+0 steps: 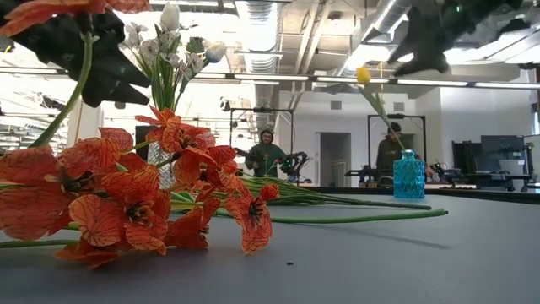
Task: Sort flowers into vase by color
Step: Put the top orange flowers into the blue vase
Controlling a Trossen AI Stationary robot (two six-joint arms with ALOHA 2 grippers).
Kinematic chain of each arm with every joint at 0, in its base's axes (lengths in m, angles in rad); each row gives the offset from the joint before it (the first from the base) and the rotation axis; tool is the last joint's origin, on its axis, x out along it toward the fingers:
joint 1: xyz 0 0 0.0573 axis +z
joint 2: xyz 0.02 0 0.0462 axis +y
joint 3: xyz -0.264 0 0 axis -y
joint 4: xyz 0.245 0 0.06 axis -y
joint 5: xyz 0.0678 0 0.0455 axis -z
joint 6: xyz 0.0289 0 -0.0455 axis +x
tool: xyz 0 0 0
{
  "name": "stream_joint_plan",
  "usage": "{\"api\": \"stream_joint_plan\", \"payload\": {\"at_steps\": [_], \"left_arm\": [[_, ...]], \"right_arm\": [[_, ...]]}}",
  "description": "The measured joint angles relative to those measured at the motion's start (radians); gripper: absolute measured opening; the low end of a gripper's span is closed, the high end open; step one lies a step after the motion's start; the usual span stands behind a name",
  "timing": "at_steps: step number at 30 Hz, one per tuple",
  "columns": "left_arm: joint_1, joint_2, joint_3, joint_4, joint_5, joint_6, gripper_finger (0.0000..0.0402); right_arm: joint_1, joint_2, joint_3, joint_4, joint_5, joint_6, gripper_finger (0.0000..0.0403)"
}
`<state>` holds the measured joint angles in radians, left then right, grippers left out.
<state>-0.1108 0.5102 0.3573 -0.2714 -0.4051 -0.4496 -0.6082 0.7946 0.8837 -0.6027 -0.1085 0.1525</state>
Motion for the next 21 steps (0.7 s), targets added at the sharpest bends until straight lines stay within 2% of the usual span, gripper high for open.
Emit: {"api": "stream_joint_plan", "payload": {"at_steps": [5, 11, 15, 21], "left_arm": [[-0.01, 0.0, 0.0, 0.012, 0.071, 0.014, 0.0241], [-0.047, 0.0, 0.0, 0.084, 0.139, 0.174, 0.0241], [-0.053, 0.0, 0.0, 0.102, 0.14, 0.218, 0.0241], [-0.053, 0.0, 0.0, 0.113, 0.159, 0.224, 0.0241]], "right_arm": [[0.26, 0.055, 0.006, 0.053, 0.016, 0.205, 0.0265], [0.594, 0.225, 0.006, 0.156, 0.158, 0.379, 0.0265], [0.715, 0.369, 0.006, 0.197, 0.247, 0.434, 0.0265], [0.789, 0.61, 0.006, 0.341, 0.326, 0.45, 0.0265]]}}
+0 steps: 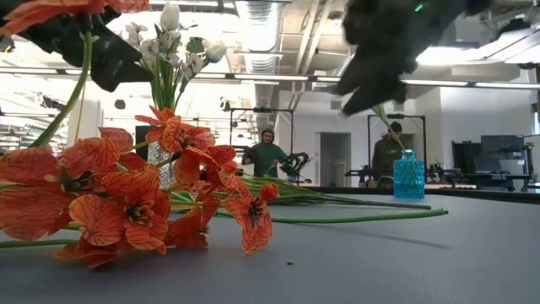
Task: Sort flowers into vase by color
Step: Put the top orange flowers into the blue vase
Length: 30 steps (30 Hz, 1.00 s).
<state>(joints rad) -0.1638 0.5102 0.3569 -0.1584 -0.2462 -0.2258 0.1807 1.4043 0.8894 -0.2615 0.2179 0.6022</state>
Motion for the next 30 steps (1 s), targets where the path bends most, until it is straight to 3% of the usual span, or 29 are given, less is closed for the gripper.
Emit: {"api": "stream_joint_plan", "payload": {"at_steps": [7, 18, 22, 26, 30], "left_arm": [[0.0, 0.0, 0.0, 0.003, 0.0, 0.009, 0.0241], [0.0, 0.0, 0.0, 0.003, -0.061, -0.137, 0.0241], [-0.005, 0.0, 0.0, 0.01, -0.057, -0.169, 0.0241], [-0.04, 0.024, 0.0, 0.012, -0.017, -0.234, 0.024], [-0.1, 0.097, 0.0, 0.012, 0.021, -0.295, 0.0233]], "right_arm": [[-0.007, 0.237, 0.0, 0.228, 0.055, -0.103, 0.0265], [-0.072, 0.396, 0.0, 0.306, 0.047, -0.231, 0.0265], [-0.087, 0.436, 0.001, 0.309, -0.002, -0.27, 0.0261], [-0.083, 0.446, 0.003, 0.304, -0.018, -0.271, 0.0214], [-0.077, 0.454, 0.003, 0.305, -0.029, -0.264, 0.0117]]}}
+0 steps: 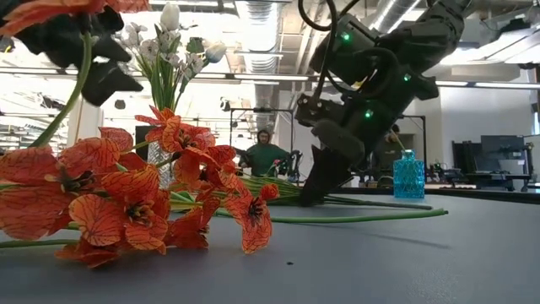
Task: Sort flowers into vase by color
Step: Put the top orange flowers into the blue vase
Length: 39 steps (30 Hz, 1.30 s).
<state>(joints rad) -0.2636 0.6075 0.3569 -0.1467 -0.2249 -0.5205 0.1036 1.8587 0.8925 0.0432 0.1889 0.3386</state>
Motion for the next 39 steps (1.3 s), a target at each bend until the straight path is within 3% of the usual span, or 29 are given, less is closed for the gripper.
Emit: {"api": "stream_joint_plan", "payload": {"at_steps": [3, 10, 18, 22, 26, 31, 34, 39], "left_arm": [[-0.04, 0.071, 0.0, 0.005, -0.025, -0.044, 0.0221], [-0.09, 0.214, 0.0, 0.132, -0.069, -0.092, 0.0196], [-0.119, 0.279, 0.0, 0.166, -0.072, -0.143, 0.0176], [-0.126, 0.285, 0.0, 0.166, -0.075, -0.144, 0.0171], [-0.125, 0.285, 0.0, 0.167, -0.102, -0.134, 0.0169], [-0.125, 0.285, 0.0, 0.167, -0.149, -0.088, 0.0169], [-0.125, 0.285, 0.0, 0.168, -0.18, -0.071, 0.0169], [-0.125, 0.285, 0.0, 0.168, -0.184, -0.059, 0.0169]], "right_arm": [[-0.001, 0.002, 0.0, 0.002, -0.037, 0.022, 0.0039], [0.001, -0.091, -0.009, -0.066, -0.135, 0.09, 0.0035], [-0.036, -0.406, -0.124, -0.034, -0.084, -0.007, 0.0035], [-0.064, -0.657, -0.324, 0.172, 0.023, -0.008, 0.0035], [-0.124, -0.878, -0.556, 0.575, 0.158, -0.023, 0.0035], [-0.236, -1.031, -0.729, 1.014, 0.184, -0.167, 0.0035], [-0.317, -1.062, -0.744, 1.089, 0.19, -0.266, 0.0035], [-0.478, -1.063, -0.743, 1.087, 0.297, -0.341, 0.0035]]}}
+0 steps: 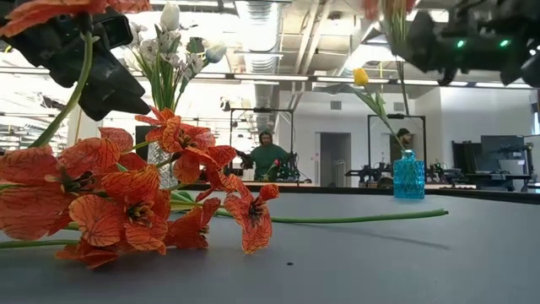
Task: Sort flowers into vase by color
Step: Put the top orange flowers into the blue vase
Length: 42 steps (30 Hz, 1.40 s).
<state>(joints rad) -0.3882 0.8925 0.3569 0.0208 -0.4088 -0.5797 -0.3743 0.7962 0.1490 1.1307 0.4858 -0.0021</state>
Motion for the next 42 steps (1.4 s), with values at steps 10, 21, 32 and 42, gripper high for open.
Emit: {"api": "stream_joint_plan", "payload": {"at_steps": [10, 21, 32, 42], "left_arm": [[0.0, 0.0, 0.0, 0.0, 0.0, -0.007, 0.0169], [0.002, 0.0, 0.0, -0.001, 0.002, -0.037, 0.0169], [0.002, 0.0, 0.0, -0.001, 0.003, -0.123, 0.0169], [0.002, 0.0, 0.0, 0.0, 0.01, -0.189, 0.0169]], "right_arm": [[-0.306, 0.069, 0.0, 0.037, -0.04, 0.021, 0.0035], [-0.428, 0.314, 0.0, 0.26, -0.046, -0.007, 0.0035], [-0.463, 0.559, 0.053, 0.435, -0.065, -0.05, 0.0035], [-0.444, 0.577, 0.105, 0.435, -0.07, -0.214, 0.0035]]}}
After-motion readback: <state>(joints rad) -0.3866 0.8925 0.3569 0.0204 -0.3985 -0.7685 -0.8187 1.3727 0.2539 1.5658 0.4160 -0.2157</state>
